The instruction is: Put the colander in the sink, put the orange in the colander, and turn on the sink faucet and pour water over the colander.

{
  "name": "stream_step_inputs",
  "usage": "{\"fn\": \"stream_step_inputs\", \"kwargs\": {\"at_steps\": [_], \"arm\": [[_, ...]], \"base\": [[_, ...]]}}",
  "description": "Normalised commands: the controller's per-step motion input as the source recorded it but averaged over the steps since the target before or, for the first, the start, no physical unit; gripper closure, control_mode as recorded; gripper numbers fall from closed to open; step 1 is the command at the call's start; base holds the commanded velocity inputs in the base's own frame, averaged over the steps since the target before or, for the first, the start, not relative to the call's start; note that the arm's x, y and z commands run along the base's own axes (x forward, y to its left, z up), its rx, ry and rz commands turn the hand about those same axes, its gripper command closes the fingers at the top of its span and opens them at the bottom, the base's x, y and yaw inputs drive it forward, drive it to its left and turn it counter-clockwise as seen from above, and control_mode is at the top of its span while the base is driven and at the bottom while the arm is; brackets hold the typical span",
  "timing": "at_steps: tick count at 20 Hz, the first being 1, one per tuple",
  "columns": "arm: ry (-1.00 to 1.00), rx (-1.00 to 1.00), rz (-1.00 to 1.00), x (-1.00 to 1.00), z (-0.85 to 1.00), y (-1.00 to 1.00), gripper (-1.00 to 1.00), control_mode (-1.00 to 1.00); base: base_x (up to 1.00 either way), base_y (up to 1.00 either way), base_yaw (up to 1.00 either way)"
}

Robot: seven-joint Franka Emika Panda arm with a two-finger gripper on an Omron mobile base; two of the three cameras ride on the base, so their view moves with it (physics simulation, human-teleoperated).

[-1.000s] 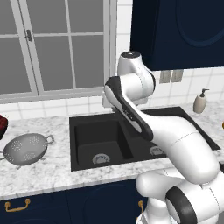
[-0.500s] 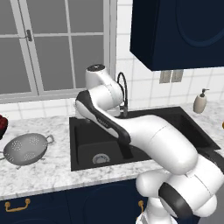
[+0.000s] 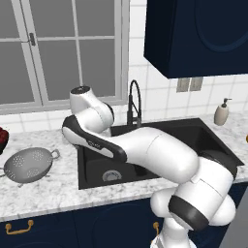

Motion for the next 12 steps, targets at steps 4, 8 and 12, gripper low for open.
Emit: {"fn": "stream_step_inputs", "kwargs": {"at_steps": [4,8,12], "arm": [[0.03,0.0,0.0,0.0,-0.21,0.61,-1.0,-1.0],[0.0,0.0,-0.01,0.0,-0.24,0.63,-1.0,-1.0],[0.0,0.0,-0.02,0.0,-0.35,0.54,-1.0,-1.0]], "base": [[0.0,0.0,0.0],[0.0,0.0,0.0],[0.0,0.0,0.0]]}}
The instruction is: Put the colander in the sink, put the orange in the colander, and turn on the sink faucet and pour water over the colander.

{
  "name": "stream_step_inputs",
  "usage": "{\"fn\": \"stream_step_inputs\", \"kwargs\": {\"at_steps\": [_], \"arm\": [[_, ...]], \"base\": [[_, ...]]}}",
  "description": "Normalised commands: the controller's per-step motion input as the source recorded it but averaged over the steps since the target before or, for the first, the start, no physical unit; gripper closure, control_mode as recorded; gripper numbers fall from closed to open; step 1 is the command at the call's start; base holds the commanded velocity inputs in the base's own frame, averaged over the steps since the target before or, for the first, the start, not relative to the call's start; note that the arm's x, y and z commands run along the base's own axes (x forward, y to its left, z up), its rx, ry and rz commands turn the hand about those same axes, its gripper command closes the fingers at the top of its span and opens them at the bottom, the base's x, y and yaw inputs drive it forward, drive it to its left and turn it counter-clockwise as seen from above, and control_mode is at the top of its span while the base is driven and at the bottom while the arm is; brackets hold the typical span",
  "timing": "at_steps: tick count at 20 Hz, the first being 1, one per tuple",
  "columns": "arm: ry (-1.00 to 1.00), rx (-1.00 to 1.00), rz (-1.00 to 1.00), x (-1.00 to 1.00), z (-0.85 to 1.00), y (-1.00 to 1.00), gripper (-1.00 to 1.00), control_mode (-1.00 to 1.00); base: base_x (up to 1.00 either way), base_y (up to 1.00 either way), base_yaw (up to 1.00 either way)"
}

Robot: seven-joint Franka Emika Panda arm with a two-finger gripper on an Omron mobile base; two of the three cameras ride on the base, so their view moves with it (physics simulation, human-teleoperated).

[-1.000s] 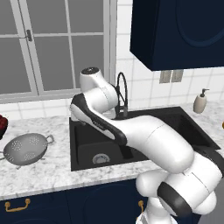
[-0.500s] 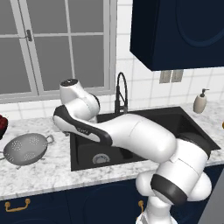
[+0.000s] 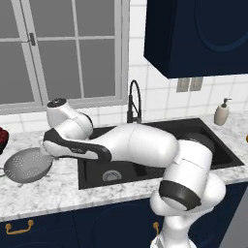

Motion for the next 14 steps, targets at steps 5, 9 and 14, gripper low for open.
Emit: {"fn": "stream_step_inputs", "kwargs": {"at_steps": [5,9,14], "arm": [[0.0,0.0,-0.01,0.06,-0.35,0.46,-1.0,-1.0],[0.0,0.0,-0.01,0.28,-0.26,0.28,-1.0,-1.0],[0.0,0.0,0.0,0.46,-0.18,0.2,-1.0,-1.0]], "base": [[0.0,0.0,0.0],[0.0,0.0,0.0],[0.0,0.0,0.0]]}}
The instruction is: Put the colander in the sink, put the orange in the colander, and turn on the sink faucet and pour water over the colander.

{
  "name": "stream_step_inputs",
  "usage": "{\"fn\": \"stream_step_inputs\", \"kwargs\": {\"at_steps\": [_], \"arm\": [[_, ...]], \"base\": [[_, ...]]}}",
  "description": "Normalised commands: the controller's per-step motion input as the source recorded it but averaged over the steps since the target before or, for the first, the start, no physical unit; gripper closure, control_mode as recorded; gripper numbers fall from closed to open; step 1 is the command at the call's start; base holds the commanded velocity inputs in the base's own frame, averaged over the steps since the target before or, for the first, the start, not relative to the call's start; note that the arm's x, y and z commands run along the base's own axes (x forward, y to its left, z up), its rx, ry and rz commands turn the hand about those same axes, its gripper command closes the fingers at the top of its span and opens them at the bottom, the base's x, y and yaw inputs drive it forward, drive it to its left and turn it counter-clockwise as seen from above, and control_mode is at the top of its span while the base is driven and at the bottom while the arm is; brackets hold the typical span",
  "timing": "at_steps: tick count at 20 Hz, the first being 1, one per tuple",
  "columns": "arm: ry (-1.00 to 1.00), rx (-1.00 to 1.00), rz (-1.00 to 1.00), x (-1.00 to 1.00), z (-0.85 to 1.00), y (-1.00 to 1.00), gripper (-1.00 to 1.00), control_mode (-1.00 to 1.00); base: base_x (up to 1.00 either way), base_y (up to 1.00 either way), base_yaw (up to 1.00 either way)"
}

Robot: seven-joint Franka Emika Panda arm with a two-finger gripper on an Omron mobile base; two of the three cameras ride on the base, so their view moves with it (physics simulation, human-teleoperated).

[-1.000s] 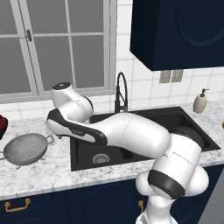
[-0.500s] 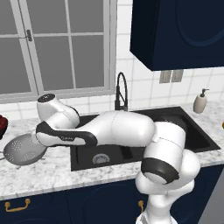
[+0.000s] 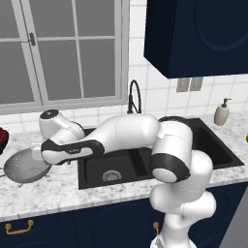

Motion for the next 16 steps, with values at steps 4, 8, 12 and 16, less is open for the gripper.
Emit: {"fn": "stream_step_inputs", "kwargs": {"at_steps": [4,8,12,16], "arm": [[0.0,0.0,0.0,0.39,-0.07,0.28,-1.0,-1.0],[0.03,0.0,0.0,0.33,0.0,0.28,-1.0,-1.0],[0.04,0.0,0.0,0.3,0.0,0.27,-1.0,-1.0],[0.07,0.0,0.0,0.26,0.0,0.26,-1.0,-1.0]], "base": [[0.0,0.0,0.0],[0.0,0.0,0.0],[0.0,0.0,0.0],[0.0,0.0,0.0]]}}
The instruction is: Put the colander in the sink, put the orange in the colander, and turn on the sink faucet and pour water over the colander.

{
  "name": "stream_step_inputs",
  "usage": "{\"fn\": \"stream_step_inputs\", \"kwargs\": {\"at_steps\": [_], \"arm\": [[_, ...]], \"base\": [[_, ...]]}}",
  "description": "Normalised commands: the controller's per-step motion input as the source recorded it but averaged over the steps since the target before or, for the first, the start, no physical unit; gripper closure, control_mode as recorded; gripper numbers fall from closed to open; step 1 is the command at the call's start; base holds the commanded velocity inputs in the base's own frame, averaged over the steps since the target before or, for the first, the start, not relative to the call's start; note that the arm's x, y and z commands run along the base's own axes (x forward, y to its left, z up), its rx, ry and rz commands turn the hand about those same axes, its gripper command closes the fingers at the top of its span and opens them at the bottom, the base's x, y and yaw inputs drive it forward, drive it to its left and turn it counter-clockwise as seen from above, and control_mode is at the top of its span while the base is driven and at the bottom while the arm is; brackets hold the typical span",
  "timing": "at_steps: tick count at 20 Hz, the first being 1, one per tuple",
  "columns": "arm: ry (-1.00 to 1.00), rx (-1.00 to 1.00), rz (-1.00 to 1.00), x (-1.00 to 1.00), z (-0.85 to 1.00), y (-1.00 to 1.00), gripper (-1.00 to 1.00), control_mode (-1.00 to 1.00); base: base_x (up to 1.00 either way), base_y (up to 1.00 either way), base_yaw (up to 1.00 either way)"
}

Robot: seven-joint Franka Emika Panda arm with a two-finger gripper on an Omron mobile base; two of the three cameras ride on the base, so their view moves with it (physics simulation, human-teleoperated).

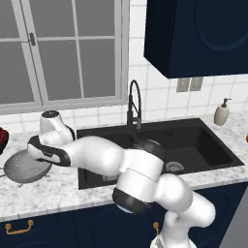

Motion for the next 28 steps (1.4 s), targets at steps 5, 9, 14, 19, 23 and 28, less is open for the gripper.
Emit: {"fn": "stream_step_inputs", "kwargs": {"at_steps": [5,9,14,19,23,28], "arm": [[0.05,0.0,0.0,0.05,-0.18,0.17,-1.0,-1.0],[0.01,-0.01,0.0,0.01,-0.33,0.16,-1.0,-1.0],[0.0,0.0,0.0,-0.08,-0.44,0.0,-1.0,-1.0],[0.0,0.0,0.0,-0.02,-0.36,0.0,1.0,-1.0],[0.0,0.0,0.0,0.0,-0.17,0.0,1.0,-1.0],[-0.1,0.0,-0.06,-0.07,0.13,0.01,1.0,-1.0]], "base": [[0.0,0.0,0.0],[0.0,0.0,0.0],[0.0,0.0,0.0],[0.0,0.0,0.0],[0.0,0.0,0.0],[0.0,0.0,0.0]]}}
